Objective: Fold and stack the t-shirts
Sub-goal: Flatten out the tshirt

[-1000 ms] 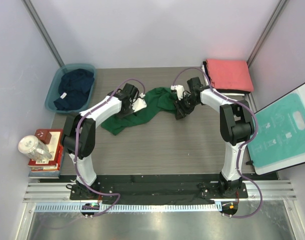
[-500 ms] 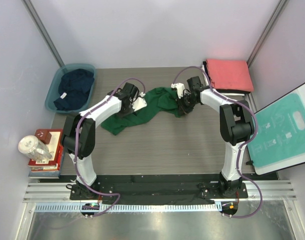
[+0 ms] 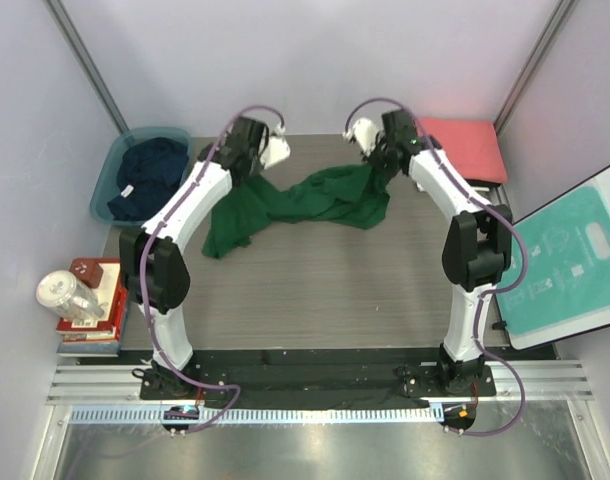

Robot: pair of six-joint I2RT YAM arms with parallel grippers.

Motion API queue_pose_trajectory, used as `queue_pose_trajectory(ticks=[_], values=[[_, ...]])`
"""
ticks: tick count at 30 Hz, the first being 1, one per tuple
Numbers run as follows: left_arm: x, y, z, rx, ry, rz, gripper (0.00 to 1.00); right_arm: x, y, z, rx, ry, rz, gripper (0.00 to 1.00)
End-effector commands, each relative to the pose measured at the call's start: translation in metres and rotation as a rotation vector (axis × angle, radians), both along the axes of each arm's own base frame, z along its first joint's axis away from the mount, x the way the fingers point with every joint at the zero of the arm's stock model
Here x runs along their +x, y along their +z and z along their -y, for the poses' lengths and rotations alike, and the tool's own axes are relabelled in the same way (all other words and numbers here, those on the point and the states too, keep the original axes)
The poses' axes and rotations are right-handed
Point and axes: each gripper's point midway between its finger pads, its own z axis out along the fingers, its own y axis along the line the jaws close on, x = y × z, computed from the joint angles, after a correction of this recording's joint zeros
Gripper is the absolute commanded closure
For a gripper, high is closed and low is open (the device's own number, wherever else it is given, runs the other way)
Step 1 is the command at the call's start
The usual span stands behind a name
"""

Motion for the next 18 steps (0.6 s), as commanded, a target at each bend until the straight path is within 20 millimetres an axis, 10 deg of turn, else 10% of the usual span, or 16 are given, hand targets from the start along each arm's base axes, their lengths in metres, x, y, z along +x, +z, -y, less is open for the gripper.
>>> queue_pose_trajectory(ticks=[1,10,18], values=[[0.048,0.125,-0.019,0.066,0.035,0.359,1.00,0.051,0.169,0.060,-0.202,-0.127,0.472,0.99],[0.057,0.281,-0.025,0.108,0.022,0.865,1.00,0.058,0.344,0.098,-0.341,-0.294,1.024,0.99],[-0.011,0.292,-0.023,0.048,-0.151,0.952,1.00,-0.029,0.440,0.116,-0.174,-0.392,1.236,0.99]])
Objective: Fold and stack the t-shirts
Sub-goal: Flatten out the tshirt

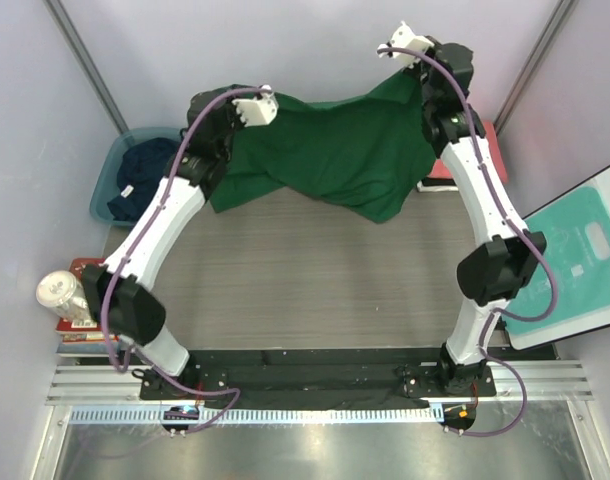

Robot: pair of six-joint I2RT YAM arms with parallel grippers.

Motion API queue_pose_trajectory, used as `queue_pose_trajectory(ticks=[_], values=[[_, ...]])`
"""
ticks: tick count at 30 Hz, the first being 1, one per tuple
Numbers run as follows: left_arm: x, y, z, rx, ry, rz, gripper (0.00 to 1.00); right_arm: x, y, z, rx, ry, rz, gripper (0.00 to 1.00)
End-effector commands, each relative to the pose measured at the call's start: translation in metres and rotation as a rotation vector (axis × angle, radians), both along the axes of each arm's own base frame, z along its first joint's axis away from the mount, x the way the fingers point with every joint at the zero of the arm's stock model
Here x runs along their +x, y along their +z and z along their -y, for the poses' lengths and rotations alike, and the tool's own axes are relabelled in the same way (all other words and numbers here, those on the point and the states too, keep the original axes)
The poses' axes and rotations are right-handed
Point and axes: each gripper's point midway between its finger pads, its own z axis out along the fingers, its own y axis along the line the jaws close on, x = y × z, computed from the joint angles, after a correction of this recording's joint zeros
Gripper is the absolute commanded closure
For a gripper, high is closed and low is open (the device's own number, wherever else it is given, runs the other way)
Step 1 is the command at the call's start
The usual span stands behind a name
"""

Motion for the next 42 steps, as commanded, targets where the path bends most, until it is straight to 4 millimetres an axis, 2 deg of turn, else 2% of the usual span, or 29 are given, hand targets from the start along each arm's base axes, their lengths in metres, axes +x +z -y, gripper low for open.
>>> queue_pose_trajectory(ticks=[1,2,3,4,6,8,10,13,16,18,20,21,24,25,27,28,29,30,31,32,33,34,35,36,37,38,40,41,42], values=[[-0.075,0.094,-0.011,-0.066,-0.116,0.273,1.00,-0.097,0.130,0.023,0.144,-0.013,0.324,0.99],[-0.084,0.088,-0.011,-0.066,-0.136,0.264,1.00,-0.108,0.136,0.022,0.154,0.002,0.335,0.99],[-0.094,0.094,-0.007,-0.077,-0.182,0.279,1.00,-0.115,0.137,0.022,0.156,0.010,0.336,0.99],[-0.119,0.115,-0.013,-0.096,-0.208,0.335,1.00,-0.139,0.155,0.026,0.168,0.021,0.380,0.99],[-0.137,0.128,-0.008,-0.132,-0.272,0.372,1.00,-0.159,0.169,0.030,0.177,0.023,0.415,0.99],[-0.163,0.155,-0.014,-0.164,-0.300,0.443,1.00,-0.186,0.191,0.037,0.189,0.015,0.476,0.99],[-0.173,0.167,-0.016,-0.186,-0.309,0.472,1.00,-0.207,0.207,0.041,0.186,0.019,0.520,0.99],[-0.172,0.174,-0.019,-0.158,-0.290,0.484,1.00,-0.213,0.214,0.037,0.164,0.045,0.546,0.99],[-0.148,0.159,-0.013,-0.101,-0.271,0.439,1.00,-0.199,0.212,0.035,0.139,0.034,0.562,0.99],[-0.123,0.141,-0.006,-0.030,-0.261,0.400,1.00,-0.176,0.202,0.032,0.106,0.017,0.543,0.99],[-0.109,0.138,-0.003,0.012,-0.241,0.399,1.00,-0.165,0.201,0.031,0.098,0.011,0.562,0.99],[-0.089,0.122,0.003,0.030,-0.237,0.358,1.00,-0.146,0.192,0.027,0.080,0.007,0.538,0.99],[-0.066,0.120,0.002,0.036,-0.207,0.340,1.00,-0.108,0.172,0.021,0.070,0.010,0.495,0.99],[-0.048,0.116,0.006,0.043,-0.200,0.328,1.00,-0.094,0.164,0.021,0.059,0.016,0.483,0.99],[-0.030,0.114,0.002,0.069,-0.153,0.318,1.00,-0.078,0.159,0.022,0.048,0.016,0.485,0.99],[-0.009,0.110,0.004,0.088,-0.133,0.307,1.00,-0.052,0.139,0.021,0.024,0.011,0.450,0.99],[-0.001,0.112,0.002,0.099,-0.106,0.318,1.00,-0.042,0.136,0.021,0.013,0.011,0.451,0.99],[0.008,0.112,-0.006,0.130,-0.063,0.323,1.00,-0.039,0.146,0.023,0.008,0.006,0.486,0.99],[0.010,0.130,-0.010,0.126,-0.036,0.368,1.00,-0.019,0.133,0.022,-0.008,-0.001,0.475,0.99],[0.030,0.117,-0.008,0.143,-0.020,0.351,1.00,-0.011,0.132,0.026,-0.015,-0.012,0.481,0.99],[0.032,0.127,-0.015,0.134,0.020,0.391,1.00,-0.023,0.162,0.031,-0.009,-0.025,0.562,0.99],[0.026,0.153,-0.020,0.120,0.043,0.458,1.00,-0.025,0.172,0.033,-0.011,-0.033,0.602,0.99],[0.038,0.149,-0.019,0.121,0.057,0.466,1.00,-0.011,0.163,0.033,-0.037,-0.045,0.594,0.99],[0.033,0.165,-0.023,0.105,0.080,0.528,1.00,-0.033,0.195,0.035,-0.039,-0.047,0.677,0.99],[0.020,0.192,-0.029,0.090,0.107,0.605,1.00,-0.039,0.204,0.035,-0.050,-0.045,0.704,0.99],[0.018,0.200,-0.030,0.082,0.114,0.643,1.00,-0.055,0.220,0.035,-0.071,-0.047,0.742,0.99],[-0.006,0.231,-0.034,0.054,0.121,0.770,1.00,-0.074,0.236,0.032,-0.097,-0.024,0.781,0.99],[-0.012,0.237,-0.035,0.043,0.120,0.793,1.00,-0.083,0.242,0.030,-0.104,-0.012,0.796,0.99],[-0.029,0.252,-0.039,0.024,0.121,0.838,1.00,-0.103,0.253,0.030,-0.111,0.002,0.810,0.99]])
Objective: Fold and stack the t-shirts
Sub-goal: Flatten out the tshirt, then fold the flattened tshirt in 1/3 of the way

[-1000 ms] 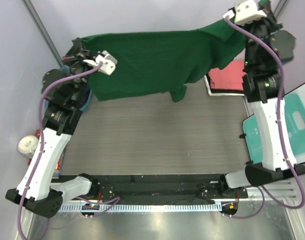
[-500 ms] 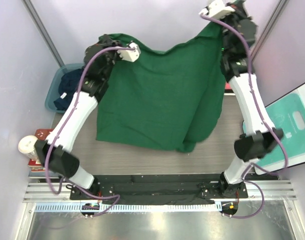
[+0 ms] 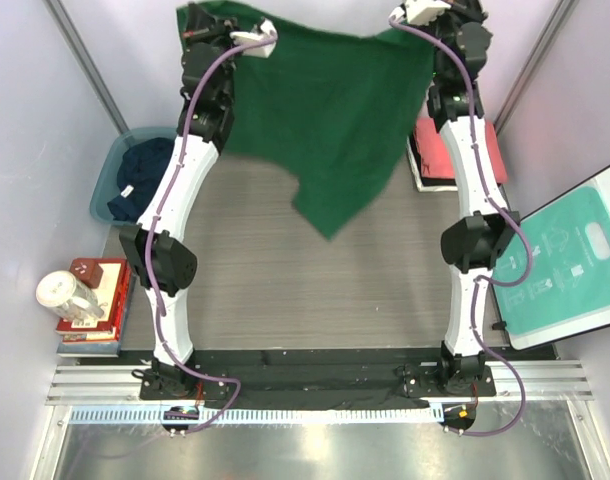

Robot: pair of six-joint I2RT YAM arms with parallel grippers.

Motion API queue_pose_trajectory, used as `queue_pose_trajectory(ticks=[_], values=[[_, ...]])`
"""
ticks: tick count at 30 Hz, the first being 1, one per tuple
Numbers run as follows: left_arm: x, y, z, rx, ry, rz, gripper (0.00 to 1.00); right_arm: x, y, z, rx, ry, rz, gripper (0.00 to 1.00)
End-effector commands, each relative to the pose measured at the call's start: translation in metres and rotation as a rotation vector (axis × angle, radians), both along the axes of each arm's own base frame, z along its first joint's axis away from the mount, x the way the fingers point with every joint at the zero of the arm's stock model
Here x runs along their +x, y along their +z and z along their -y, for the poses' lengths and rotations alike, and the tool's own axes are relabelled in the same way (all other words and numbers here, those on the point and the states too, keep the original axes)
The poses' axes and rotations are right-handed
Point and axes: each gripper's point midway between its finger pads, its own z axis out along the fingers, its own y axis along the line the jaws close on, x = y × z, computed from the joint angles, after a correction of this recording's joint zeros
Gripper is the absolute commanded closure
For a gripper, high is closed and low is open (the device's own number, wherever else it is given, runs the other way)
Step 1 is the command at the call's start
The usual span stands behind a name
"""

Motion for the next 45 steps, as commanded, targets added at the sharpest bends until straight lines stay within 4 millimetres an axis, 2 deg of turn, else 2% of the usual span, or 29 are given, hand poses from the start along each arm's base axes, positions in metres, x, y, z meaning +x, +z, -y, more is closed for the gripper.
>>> queue_pose_trajectory(ticks=[1,3,6,8,9,11,12,13,14,15,16,17,18,19,20,21,23,24,26,27,29,30,32,33,38,42,44,45], values=[[-0.097,0.121,-0.038,-0.131,0.047,0.416,1.00,-0.152,0.159,0.009,-0.033,0.030,0.413,0.99],[-0.118,0.133,-0.045,-0.164,0.042,0.458,1.00,-0.171,0.169,0.010,-0.026,0.042,0.433,0.99],[-0.124,0.121,-0.048,-0.190,0.047,0.468,1.00,-0.179,0.170,0.010,0.033,0.085,0.398,0.99],[-0.128,0.109,-0.052,-0.206,0.069,0.463,1.00,-0.170,0.154,0.012,0.070,0.089,0.324,0.99],[-0.129,0.104,-0.053,-0.227,0.068,0.458,1.00,-0.155,0.131,0.010,0.080,0.095,0.257,0.99],[-0.128,0.074,-0.050,-0.237,0.067,0.368,1.00,-0.153,0.108,0.007,0.101,0.117,0.158,0.99],[-0.126,0.057,-0.047,-0.229,0.063,0.318,1.00,-0.134,0.068,0.004,0.106,0.124,0.047,0.99],[-0.125,0.018,-0.043,-0.192,0.060,0.221,1.00,-0.140,0.047,0.002,0.129,0.144,-0.045,0.99],[-0.126,-0.004,-0.032,-0.169,0.036,0.165,1.00,-0.122,-0.015,-0.009,0.111,0.179,-0.212,0.99],[-0.116,-0.069,-0.023,-0.143,0.025,0.029,1.00,-0.124,-0.051,-0.013,0.107,0.203,-0.318,0.99],[-0.120,-0.101,-0.017,-0.133,0.015,-0.069,1.00,-0.147,-0.075,-0.017,0.083,0.231,-0.412,0.99],[-0.136,-0.121,-0.008,-0.135,-0.014,-0.139,1.00,-0.149,-0.154,-0.031,0.046,0.292,-0.599,0.99],[-0.144,-0.178,-0.001,-0.114,-0.037,-0.281,1.00,-0.164,-0.180,-0.035,0.010,0.319,-0.670,0.99],[-0.154,-0.226,0.004,-0.114,-0.066,-0.432,1.00,-0.181,-0.218,-0.036,-0.022,0.336,-0.785,0.99],[-0.172,-0.239,0.009,-0.123,-0.113,-0.477,1.00,-0.204,-0.251,-0.040,-0.090,0.380,-0.868,0.99],[-0.186,-0.295,0.015,-0.074,-0.156,-0.639,1.00,-0.226,-0.282,-0.041,-0.110,0.402,-0.994,0.99],[-0.208,-0.325,0.019,-0.062,-0.226,-0.748,1.00,-0.254,-0.312,-0.046,-0.163,0.458,-1.126,0.99],[-0.227,-0.359,0.017,-0.009,-0.253,-0.895,1.00,-0.280,-0.337,-0.047,-0.168,0.492,-1.275,0.99],[-0.248,-0.375,0.032,-0.003,-0.374,-1.004,1.00,-0.296,-0.352,-0.047,-0.197,0.521,-1.398,0.99],[-0.266,-0.388,0.030,0.015,-0.391,-1.109,1.00,-0.319,-0.368,-0.045,-0.201,0.542,-1.525,0.99],[-0.281,-0.397,0.038,0.008,-0.456,-1.204,1.00,-0.325,-0.377,-0.042,-0.231,0.550,-1.612,0.99],[-0.297,-0.410,0.035,0.020,-0.461,-1.297,1.00,-0.338,-0.383,-0.038,-0.238,0.548,-1.685,0.99],[-0.307,-0.418,0.033,0.043,-0.463,-1.375,1.00,-0.342,-0.386,-0.036,-0.249,0.544,-1.728,0.99],[-0.317,-0.429,0.027,0.062,-0.440,-1.444,1.00,-0.349,-0.392,-0.034,-0.255,0.551,-1.778,0.99],[-0.328,-0.439,0.012,0.120,-0.374,-1.544,1.00,-0.360,-0.399,-0.029,-0.273,0.549,-1.856,0.99],[-0.352,-0.447,0.005,0.161,-0.394,-1.643,1.00,-0.367,-0.401,-0.025,-0.301,0.548,-1.892,0.99],[-0.363,-0.452,0.002,0.179,-0.412,-1.675,1.00,-0.362,-0.402,-0.025,-0.287,0.528,-1.875,0.99],[-0.368,-0.454,-0.001,0.193,-0.411,-1.695,1.00,-0.350,-0.400,-0.027,-0.283,0.519,-1.828,0.99]])
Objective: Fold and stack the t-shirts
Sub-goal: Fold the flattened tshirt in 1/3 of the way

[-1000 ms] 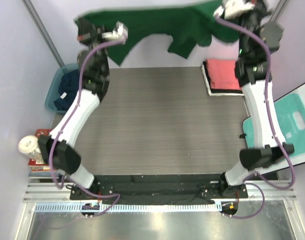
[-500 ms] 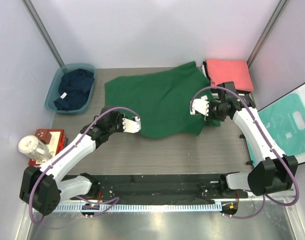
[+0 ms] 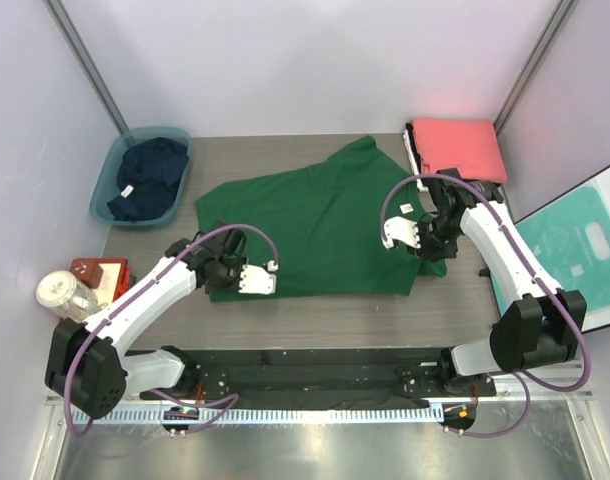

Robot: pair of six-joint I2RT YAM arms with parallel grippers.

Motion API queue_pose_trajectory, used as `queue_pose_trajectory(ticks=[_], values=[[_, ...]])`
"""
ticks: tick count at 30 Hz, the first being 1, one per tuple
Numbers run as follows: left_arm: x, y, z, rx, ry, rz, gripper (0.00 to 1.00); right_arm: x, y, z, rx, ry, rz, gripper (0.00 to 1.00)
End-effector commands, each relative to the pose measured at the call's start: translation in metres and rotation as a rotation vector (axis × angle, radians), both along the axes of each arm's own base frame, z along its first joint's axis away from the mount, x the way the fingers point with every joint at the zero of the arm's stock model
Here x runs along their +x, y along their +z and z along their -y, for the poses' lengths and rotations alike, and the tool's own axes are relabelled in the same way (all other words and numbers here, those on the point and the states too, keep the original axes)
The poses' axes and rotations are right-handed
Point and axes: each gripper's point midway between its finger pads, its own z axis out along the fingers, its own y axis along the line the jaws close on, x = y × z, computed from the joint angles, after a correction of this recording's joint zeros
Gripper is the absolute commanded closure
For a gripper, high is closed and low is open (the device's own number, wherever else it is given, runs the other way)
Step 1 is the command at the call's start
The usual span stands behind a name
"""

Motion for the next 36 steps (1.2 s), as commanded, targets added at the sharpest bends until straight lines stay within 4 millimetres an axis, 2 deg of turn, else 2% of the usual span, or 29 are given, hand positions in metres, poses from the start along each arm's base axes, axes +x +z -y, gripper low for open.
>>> queue_pose_trajectory(ticks=[1,6,11,19,26,36], values=[[-0.029,-0.001,-0.009,0.022,-0.052,-0.095,1.00,0.016,0.011,0.000,-0.001,-0.008,0.082,0.99],[-0.030,-0.004,-0.018,0.068,-0.035,-0.104,1.00,0.069,0.021,-0.005,0.031,-0.081,0.288,0.99],[-0.016,-0.010,-0.028,0.135,-0.004,-0.055,1.00,0.104,0.019,-0.011,0.055,-0.116,0.359,0.99],[0.014,-0.021,-0.050,0.175,0.109,-0.003,1.00,0.133,0.006,-0.013,0.054,-0.140,0.384,0.99],[0.043,-0.018,-0.060,0.181,0.177,0.017,1.00,0.162,0.008,-0.020,0.087,-0.157,0.457,0.99],[0.056,-0.021,-0.061,0.188,0.170,0.013,1.00,0.192,0.013,-0.041,0.117,-0.151,0.550,0.99]])
